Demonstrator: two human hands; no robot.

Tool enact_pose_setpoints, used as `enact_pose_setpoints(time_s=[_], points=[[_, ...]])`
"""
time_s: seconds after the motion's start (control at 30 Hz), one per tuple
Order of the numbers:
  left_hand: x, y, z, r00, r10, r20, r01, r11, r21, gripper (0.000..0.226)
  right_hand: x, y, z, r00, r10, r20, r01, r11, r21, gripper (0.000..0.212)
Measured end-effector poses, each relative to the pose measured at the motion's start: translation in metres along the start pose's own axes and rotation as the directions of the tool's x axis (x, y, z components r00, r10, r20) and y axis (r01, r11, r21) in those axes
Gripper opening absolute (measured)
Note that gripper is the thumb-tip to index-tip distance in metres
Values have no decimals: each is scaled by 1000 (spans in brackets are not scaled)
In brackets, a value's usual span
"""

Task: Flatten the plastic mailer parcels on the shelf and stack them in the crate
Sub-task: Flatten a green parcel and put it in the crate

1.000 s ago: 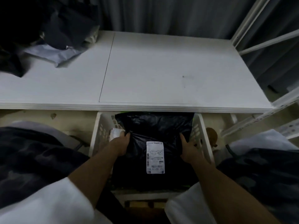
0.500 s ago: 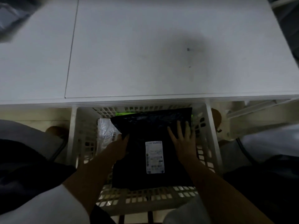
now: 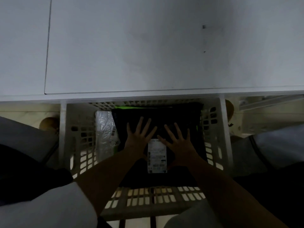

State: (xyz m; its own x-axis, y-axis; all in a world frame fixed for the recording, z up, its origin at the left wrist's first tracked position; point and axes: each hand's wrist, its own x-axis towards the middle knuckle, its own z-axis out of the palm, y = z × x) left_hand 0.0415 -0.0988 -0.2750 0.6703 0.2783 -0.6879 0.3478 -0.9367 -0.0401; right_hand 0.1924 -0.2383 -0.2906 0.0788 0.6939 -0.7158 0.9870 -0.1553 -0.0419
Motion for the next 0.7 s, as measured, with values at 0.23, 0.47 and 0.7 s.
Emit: enact_pose_setpoints(time_s=[0.23, 0.47, 0.7], points=[[9, 8, 27, 993, -97, 63, 100, 994, -34, 135, 7, 6, 7, 1000, -8, 29, 9, 1000, -7, 150], [8, 1, 23, 974, -65, 219, 97, 986, -139, 124, 12, 4, 5, 996, 4, 89, -11, 997, 78, 128], [-21, -23, -35, 989, -15, 148, 47, 975, -216, 70, -11, -7, -67, 995, -33, -95, 44, 992, 119, 43]])
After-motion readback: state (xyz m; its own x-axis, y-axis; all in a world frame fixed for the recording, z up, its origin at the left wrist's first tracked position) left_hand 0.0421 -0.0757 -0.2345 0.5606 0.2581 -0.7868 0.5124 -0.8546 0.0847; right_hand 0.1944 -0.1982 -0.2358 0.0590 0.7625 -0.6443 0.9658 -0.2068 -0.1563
